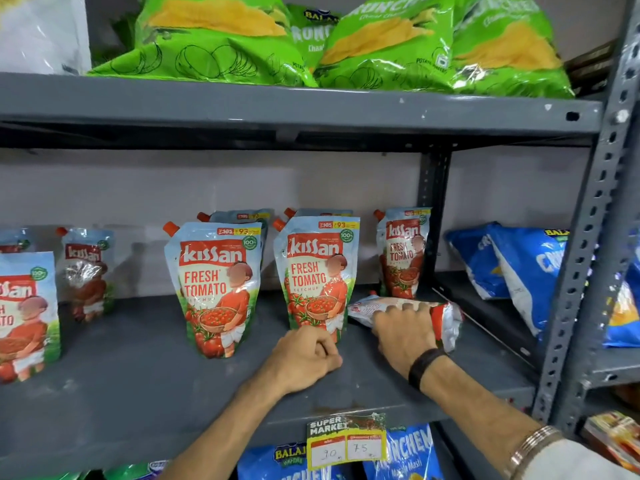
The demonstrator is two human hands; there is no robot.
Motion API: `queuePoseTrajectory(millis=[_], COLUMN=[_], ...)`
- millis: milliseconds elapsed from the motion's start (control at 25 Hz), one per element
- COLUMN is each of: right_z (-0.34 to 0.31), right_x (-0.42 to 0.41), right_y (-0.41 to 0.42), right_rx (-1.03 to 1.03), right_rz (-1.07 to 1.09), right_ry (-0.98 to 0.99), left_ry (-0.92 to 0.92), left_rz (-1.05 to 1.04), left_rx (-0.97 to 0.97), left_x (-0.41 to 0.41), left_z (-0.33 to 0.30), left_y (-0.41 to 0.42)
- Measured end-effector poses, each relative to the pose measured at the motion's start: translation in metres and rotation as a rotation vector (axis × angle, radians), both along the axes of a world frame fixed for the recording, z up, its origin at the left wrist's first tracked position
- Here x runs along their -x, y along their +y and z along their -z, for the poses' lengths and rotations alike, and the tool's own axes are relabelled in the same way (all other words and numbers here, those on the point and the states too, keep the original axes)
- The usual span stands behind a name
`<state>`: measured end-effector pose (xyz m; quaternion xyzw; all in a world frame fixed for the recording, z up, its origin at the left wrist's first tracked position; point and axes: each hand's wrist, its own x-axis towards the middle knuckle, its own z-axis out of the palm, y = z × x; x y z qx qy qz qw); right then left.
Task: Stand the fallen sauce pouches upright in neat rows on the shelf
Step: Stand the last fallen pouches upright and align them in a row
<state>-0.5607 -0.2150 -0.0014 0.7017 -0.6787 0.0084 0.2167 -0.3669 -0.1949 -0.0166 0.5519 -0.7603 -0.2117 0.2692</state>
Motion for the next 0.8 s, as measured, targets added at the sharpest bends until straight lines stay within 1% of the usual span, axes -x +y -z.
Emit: queuePoseTrajectory(millis=[120,160,240,400,560,680,760,800], right_z=[-0.004,-0.010,-0.021,-0.031,-0.034,-0.040,-0.037,-0.035], right_x=[0.015,0.025,0.046,0.081,0.106,0.123,0.126,0.127], right_y=[-0.001,-0.004,-0.008,-0.015,-0.022,-0.028,-0.030,-0.031], right_rx=[0.178,0.252,0.316,0.431,0.520,0.495,0.424,0.391], right_rz=[0.019,0.027,0.060,0.045,0.021,-0.010,-0.006,-0.010], right_ry=[-0.044,-0.093,-0.270,-0.752,-1.160,-1.592,-1.894,-2.003], left_ry=[0.054,0.067,0.091,0.149,0.223,0.399,0.548,0.604], left_rz=[0.059,0.077,0.098,0.078,0.040,0.043,0.050,0.038], left_rx=[0.001,-0.001,-0.018,-0.104,-0.165,-0.174,-0.092,-0.044], left_x=[0.027,0.036,0.051,0.084,0.116,0.137,0.148,0.152], left_z=[0.001,0.001,0.001,-0.003,-0.005,-0.007,-0.010,-0.012], left_y=[-0.003,-0.005,-0.015,-0.036,-0.050,-0.056,-0.060,-0.063])
